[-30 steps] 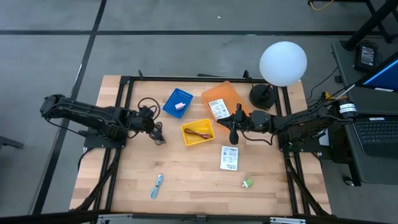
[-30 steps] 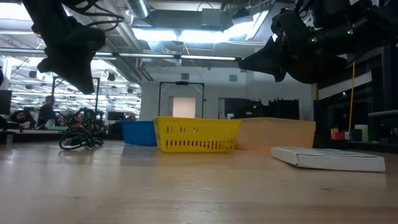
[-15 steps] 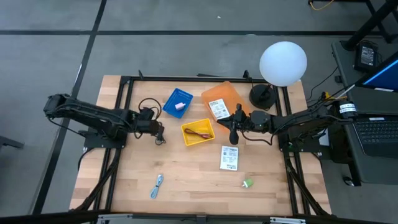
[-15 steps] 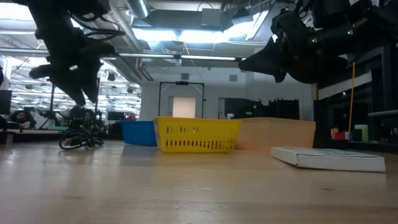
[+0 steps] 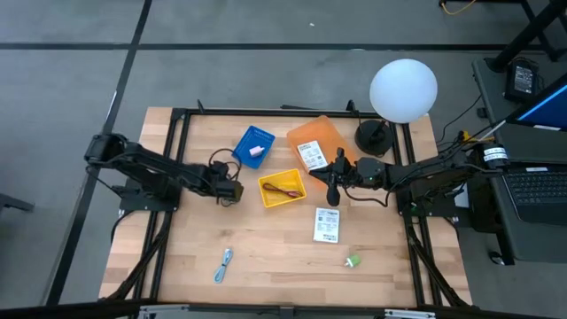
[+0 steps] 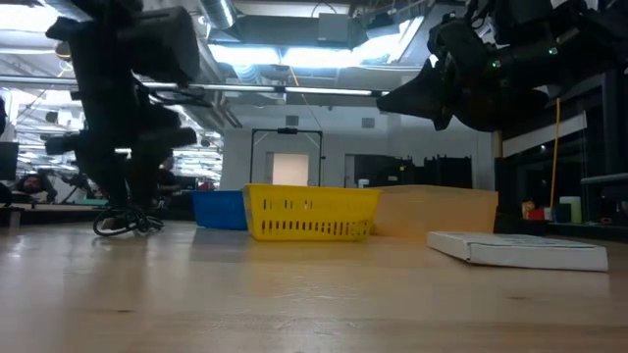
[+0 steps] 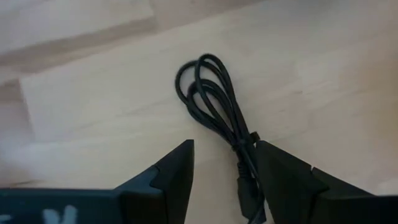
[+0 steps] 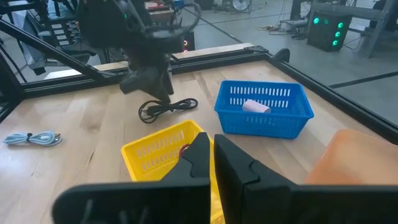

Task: Pick and place items into bin
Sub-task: Put the black USB cable into the yellow bin

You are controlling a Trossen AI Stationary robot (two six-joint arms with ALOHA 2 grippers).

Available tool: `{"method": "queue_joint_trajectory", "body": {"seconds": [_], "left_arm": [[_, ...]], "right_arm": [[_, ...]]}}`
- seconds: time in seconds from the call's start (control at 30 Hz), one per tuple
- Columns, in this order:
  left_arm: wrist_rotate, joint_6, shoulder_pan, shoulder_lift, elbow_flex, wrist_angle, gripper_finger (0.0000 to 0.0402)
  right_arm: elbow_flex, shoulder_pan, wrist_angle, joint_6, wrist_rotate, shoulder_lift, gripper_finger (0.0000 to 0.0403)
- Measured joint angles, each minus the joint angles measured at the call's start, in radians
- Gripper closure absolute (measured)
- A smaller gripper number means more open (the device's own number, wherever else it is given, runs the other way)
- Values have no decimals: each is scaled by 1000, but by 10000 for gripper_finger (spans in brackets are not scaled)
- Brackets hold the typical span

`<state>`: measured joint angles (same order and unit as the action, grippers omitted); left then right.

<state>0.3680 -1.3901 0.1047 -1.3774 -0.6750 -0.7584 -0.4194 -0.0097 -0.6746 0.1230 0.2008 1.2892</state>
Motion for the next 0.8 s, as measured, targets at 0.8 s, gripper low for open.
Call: {"method": "queue_joint_trajectory", "body": {"seconds": [0.8], "left_arm": [[-89, 218, -2, -139, -3, 114, 309]], "right_arm": [[0, 0, 8, 1, 0, 0, 396]]}}
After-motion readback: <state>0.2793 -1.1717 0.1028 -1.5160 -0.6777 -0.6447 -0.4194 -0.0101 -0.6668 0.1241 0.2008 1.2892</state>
